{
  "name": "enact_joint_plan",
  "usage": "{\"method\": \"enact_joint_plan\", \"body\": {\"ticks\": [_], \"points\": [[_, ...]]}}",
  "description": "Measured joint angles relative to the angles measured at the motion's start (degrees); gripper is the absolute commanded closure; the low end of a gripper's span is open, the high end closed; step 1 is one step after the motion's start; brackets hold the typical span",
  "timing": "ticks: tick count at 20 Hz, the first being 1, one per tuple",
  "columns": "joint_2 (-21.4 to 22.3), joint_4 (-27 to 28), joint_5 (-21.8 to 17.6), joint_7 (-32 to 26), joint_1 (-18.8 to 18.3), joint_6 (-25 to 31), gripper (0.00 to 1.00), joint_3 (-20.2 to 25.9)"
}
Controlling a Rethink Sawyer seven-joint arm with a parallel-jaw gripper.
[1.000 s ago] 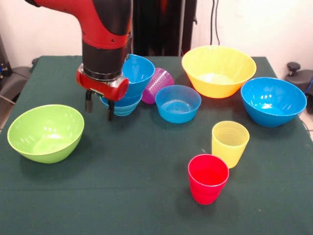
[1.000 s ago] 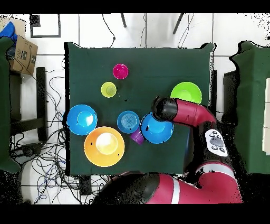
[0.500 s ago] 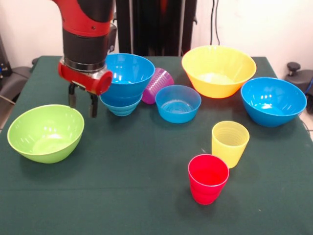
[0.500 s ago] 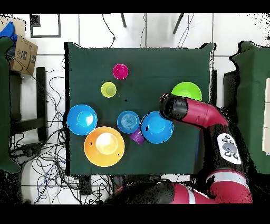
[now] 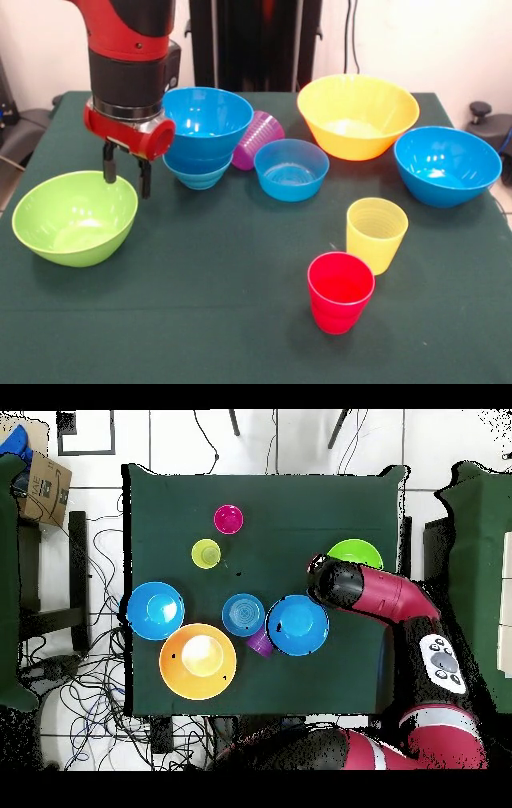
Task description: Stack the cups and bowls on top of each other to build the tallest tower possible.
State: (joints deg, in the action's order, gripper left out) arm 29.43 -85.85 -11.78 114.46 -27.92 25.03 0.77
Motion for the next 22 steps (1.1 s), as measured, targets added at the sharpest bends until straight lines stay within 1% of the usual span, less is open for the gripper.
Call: {"method": "enact_joint_plan", "body": {"ticks": [14, 17, 22], "points": [[-1.99, 0.07, -3.38, 0.0, 0.15, -0.13, 0.0, 0.45], [-2.83, 0.31, -4.17, 0.0, 0.34, -0.93, 0.0, 0.45], [-4.54, 0.8, -5.33, 0.0, 0.45, -4.39, 0.0, 0.43]]}}
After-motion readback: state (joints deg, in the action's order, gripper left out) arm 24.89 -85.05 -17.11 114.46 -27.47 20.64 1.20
